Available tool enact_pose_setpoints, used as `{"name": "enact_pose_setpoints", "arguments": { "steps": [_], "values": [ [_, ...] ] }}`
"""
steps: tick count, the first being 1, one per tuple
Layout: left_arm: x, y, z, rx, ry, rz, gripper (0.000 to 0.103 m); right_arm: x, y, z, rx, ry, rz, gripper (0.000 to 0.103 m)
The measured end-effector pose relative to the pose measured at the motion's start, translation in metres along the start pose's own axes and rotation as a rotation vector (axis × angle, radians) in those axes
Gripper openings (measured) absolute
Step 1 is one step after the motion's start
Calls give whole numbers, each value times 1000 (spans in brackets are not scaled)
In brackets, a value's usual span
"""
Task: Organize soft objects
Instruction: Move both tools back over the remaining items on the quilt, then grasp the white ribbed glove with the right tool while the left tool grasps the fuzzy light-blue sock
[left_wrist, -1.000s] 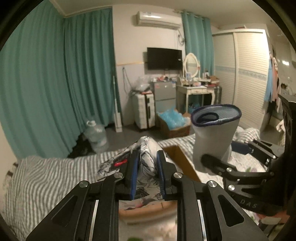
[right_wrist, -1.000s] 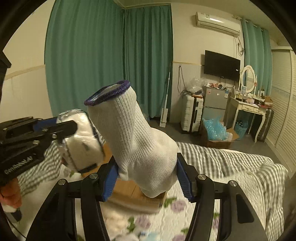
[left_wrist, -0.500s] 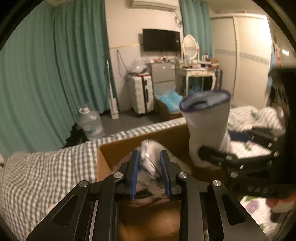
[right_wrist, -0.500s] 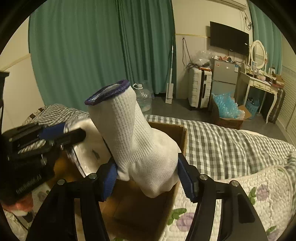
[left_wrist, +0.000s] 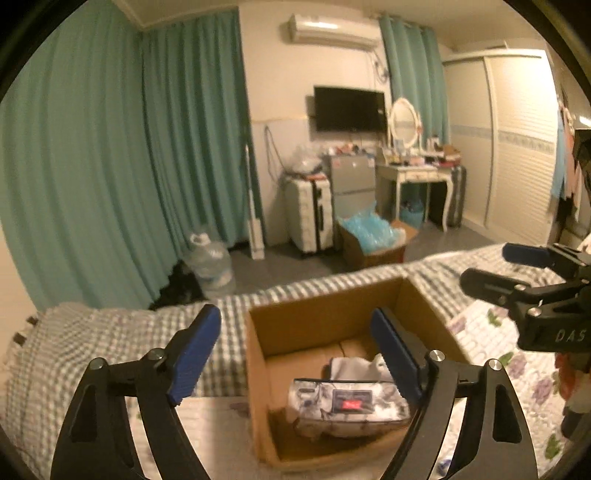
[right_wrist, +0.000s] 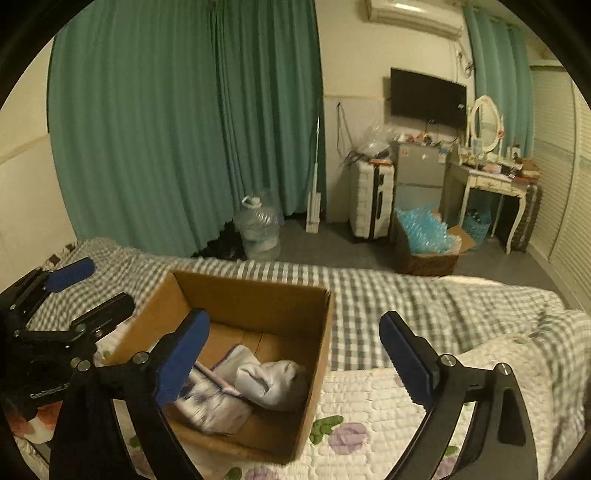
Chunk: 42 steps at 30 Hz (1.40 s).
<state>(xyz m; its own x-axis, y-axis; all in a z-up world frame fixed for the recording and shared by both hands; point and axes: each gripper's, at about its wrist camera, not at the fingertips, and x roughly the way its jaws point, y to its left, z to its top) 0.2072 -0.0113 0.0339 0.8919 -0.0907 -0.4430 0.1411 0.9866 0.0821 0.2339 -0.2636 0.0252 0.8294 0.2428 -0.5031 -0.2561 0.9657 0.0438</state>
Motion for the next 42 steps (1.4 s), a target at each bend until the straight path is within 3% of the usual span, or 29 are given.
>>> {"name": "enact_pose_setpoints", "arguments": {
  "steps": [5,10,17,21,26,31,36,42],
  "values": [
    [-62,3,13,-5,-54,16,92,-79,12,14,-27,-65,-21,100],
    [-123,-4,12,32,-75,-6,93,-145,27,11,-53,-64,-11,101],
    [-166,-10,-32,37,-54,31,93,-192,50,-38,-88,-30,-47,102],
    [-164,-15,-72,36,2,-3,93,-183,64,-88,-72,29,-25,102],
    [-138,-18,-130,19,96,54,93,-139,74,-158,-40,142,-7,102],
    [-120,-20,-187,13,177,65,93,-99,81,-211,-48,261,20,101],
    [-109,-17,-211,-34,262,29,93,-64,96,-246,-74,394,65,90],
    [-100,-6,-215,-83,299,21,93,-45,110,-265,-128,454,77,74]
  ]
}}
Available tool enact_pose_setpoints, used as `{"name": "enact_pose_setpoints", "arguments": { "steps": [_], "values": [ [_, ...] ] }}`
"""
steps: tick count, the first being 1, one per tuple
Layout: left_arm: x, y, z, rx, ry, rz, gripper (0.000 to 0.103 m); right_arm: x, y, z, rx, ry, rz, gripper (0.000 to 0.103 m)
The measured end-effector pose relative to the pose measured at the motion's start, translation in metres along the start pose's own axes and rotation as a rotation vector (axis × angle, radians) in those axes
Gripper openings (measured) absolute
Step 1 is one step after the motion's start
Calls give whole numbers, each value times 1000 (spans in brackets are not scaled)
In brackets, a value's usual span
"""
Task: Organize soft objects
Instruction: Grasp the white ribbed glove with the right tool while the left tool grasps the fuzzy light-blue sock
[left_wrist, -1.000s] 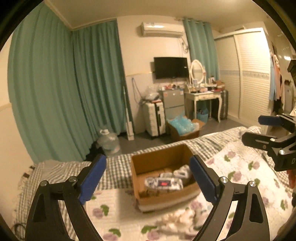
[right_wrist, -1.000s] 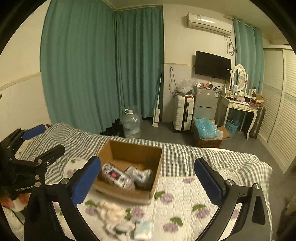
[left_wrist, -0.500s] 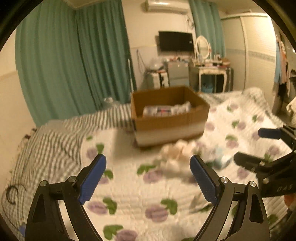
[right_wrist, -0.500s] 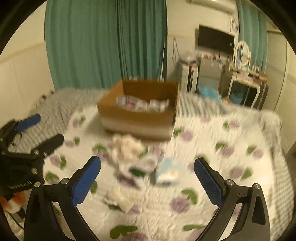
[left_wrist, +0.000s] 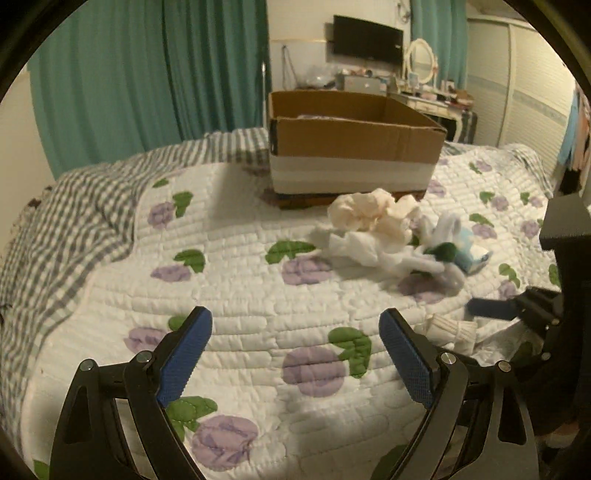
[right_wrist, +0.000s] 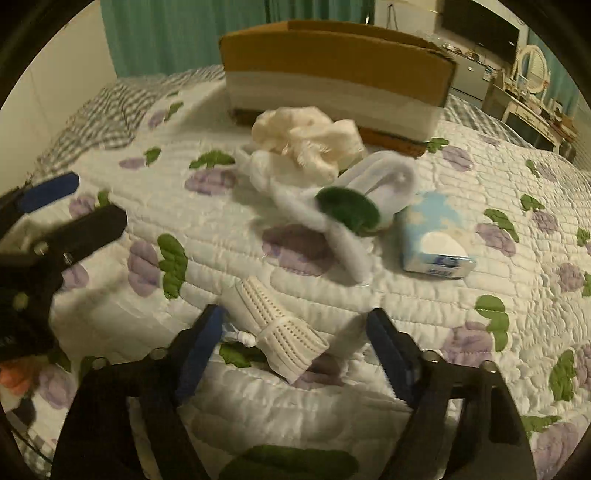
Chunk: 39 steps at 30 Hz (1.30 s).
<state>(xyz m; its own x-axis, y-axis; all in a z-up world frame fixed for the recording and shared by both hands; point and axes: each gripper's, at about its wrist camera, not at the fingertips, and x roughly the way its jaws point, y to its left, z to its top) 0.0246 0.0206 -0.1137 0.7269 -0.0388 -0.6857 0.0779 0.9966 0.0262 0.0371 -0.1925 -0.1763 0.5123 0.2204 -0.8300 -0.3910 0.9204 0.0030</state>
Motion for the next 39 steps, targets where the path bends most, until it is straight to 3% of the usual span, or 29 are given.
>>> {"name": "enact_pose_setpoints", "arguments": {
  "steps": [3,4,12,13,18,23,28,31,34,39],
  "values": [
    [1,3,-2,-17,8,-11,93,1,4,-1,-20,4,10,59],
    [1,4,-1,-19,9,-11,93,0,6,-1,-26,3,13,48],
    [-4,0,4,-28,17,-5,93,-34,3,2,-27,-80,20,34],
    [-5,-3,5,-29,18,-13,93,-43,-3,4,-15,-98,21,27],
    [-5,-31,13,-13,33,-44,93,-69,-37,18,43,-160,-2,27],
    [8,-66,23,59,54,-59,93,-74,-61,27,57,-184,4,27],
    [29,-90,36,76,77,-101,91,-76,-90,40,51,-202,-45,27],
    [43,-102,41,92,85,-144,66,-70,-114,41,96,-196,-41,27],
    [58,-115,43,150,121,-159,62,-57,-132,36,169,-163,-16,28],
    [82,-120,43,171,172,-156,39,-53,-133,34,168,-159,-4,28]
  ]
}}
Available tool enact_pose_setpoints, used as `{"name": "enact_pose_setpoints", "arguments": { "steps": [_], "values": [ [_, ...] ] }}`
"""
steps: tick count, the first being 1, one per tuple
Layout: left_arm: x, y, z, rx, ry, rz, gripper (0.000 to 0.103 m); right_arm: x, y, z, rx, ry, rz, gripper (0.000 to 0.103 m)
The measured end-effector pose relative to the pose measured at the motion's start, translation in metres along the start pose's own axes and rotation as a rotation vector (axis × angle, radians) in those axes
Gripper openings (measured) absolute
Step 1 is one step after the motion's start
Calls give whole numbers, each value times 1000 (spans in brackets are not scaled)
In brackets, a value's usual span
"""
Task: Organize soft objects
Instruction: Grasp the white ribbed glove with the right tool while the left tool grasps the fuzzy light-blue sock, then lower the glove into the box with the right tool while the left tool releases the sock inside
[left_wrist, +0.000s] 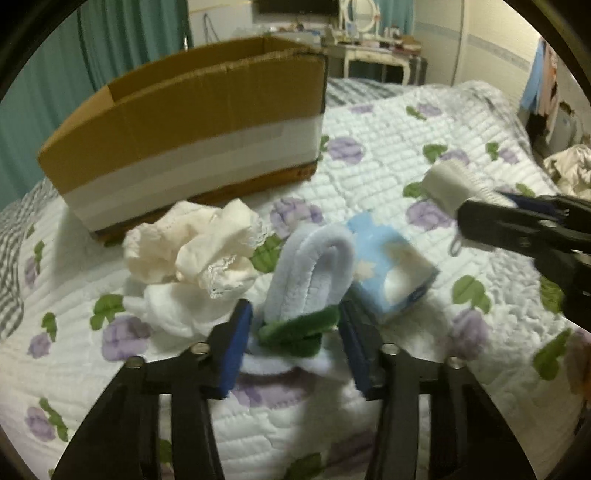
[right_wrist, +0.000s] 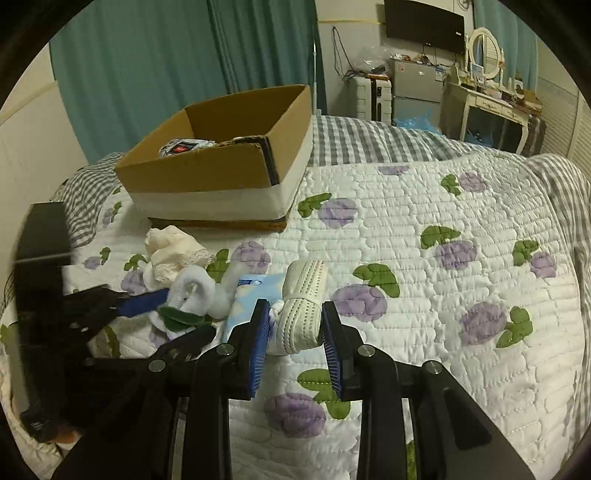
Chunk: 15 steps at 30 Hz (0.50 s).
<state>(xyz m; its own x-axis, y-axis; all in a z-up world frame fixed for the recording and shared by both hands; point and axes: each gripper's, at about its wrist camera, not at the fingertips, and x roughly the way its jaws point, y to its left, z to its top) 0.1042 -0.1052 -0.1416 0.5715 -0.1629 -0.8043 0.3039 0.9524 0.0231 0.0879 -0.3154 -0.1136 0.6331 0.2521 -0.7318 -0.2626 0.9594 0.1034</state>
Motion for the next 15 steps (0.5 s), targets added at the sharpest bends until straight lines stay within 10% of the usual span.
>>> {"name": "enact_pose_setpoints", "arguments": {
  "steps": [15],
  "values": [
    [-70,16,-11,-45,-94,-62,35,-38,14,-7,19,-61,25,28]
  ]
}}
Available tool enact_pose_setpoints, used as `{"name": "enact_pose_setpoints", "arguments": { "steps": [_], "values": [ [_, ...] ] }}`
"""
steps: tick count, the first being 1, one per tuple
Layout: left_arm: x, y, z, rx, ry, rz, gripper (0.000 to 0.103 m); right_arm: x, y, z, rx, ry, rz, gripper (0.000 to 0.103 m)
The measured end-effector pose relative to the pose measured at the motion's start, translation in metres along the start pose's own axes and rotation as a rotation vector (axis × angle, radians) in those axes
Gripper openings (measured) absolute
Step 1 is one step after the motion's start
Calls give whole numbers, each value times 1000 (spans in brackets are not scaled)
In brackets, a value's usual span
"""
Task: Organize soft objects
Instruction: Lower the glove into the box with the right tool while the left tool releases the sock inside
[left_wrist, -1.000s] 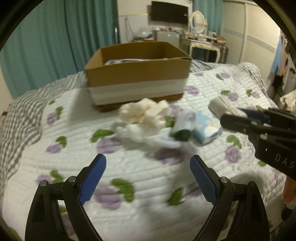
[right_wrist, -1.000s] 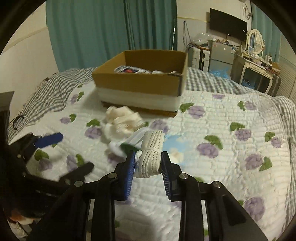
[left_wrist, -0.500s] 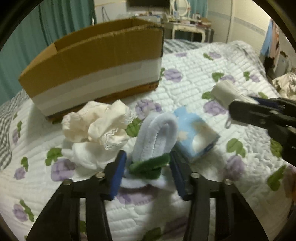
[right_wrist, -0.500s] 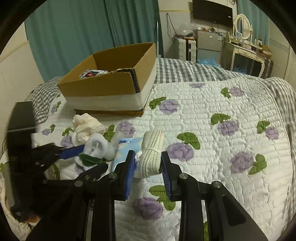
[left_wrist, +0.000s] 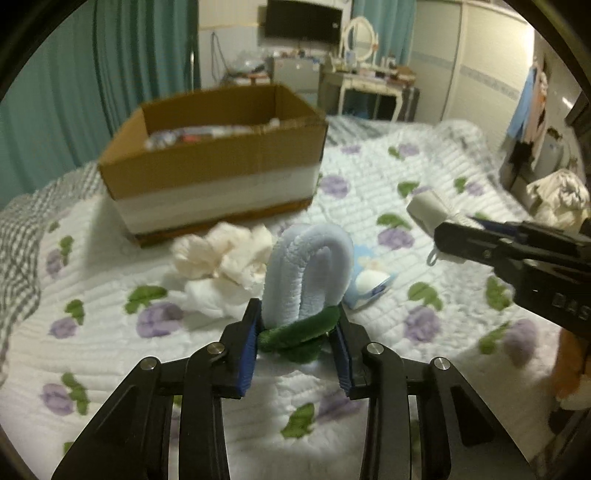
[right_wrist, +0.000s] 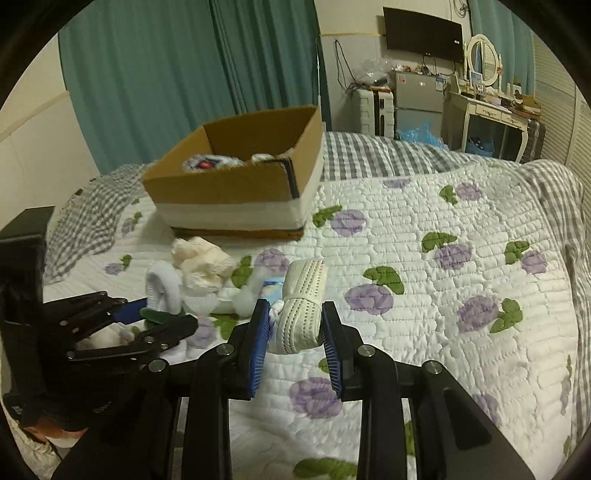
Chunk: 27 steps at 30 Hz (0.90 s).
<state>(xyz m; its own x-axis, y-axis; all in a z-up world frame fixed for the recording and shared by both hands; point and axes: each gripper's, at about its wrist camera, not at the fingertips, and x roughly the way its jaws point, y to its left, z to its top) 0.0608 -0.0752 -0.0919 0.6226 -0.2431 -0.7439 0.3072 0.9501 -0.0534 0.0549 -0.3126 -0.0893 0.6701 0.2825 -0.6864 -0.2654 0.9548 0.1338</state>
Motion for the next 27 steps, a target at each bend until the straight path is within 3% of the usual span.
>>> {"name": "enact_pose_setpoints", "arguments": {
  "steps": [5,14,21,27],
  "values": [
    [-43,8,4,0,-70,-29,35,-34,14,15,-9,-56,0,28],
    [-84,27,33,31,-156,22,35,-64,51,57,-99,-133,18,28],
    [-84,53,81,8,-211,39,35,-46,74,115,-152,-179,50,28],
    [-46,77,135,3,-221,106,35,1,73,167,-158,-181,63,28]
  ]
}}
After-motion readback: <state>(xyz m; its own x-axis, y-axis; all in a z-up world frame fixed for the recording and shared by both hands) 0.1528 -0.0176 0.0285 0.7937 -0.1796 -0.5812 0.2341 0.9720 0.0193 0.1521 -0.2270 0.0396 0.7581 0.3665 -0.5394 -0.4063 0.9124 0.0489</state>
